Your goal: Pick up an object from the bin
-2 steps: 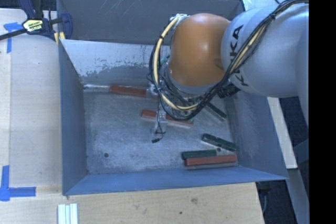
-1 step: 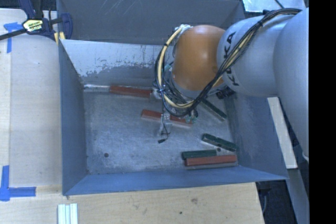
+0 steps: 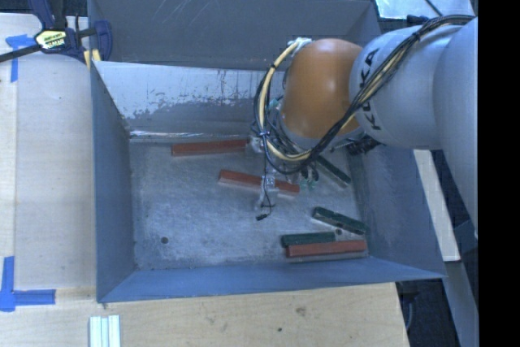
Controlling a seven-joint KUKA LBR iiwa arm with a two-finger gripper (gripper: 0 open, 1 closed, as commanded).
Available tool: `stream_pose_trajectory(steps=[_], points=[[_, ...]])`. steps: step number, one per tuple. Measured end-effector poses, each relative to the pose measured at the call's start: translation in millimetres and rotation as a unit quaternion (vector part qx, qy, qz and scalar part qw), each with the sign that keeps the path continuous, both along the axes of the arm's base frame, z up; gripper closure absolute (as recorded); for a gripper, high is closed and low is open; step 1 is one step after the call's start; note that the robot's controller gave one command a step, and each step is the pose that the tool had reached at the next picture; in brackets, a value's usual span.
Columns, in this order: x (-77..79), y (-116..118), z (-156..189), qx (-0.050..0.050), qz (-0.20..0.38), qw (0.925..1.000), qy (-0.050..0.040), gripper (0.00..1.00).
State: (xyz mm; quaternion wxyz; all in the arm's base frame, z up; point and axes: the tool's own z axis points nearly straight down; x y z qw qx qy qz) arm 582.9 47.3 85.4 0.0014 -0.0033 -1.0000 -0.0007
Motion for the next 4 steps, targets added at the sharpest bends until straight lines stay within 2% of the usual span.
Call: stream_pose_trajectory(steps=[1, 2, 4], points=[[9.6, -8.1, 15.2, -0.001, -0.01, 0.9999, -0.0048, 0.0], [6.6, -4.9, -14.6, 0.0, 0.001, 1.0, -0.0034, 1.0], [4.8, -5.1, -9.0, 0.0, 0.001, 1.0, -0.0004, 1.0]])
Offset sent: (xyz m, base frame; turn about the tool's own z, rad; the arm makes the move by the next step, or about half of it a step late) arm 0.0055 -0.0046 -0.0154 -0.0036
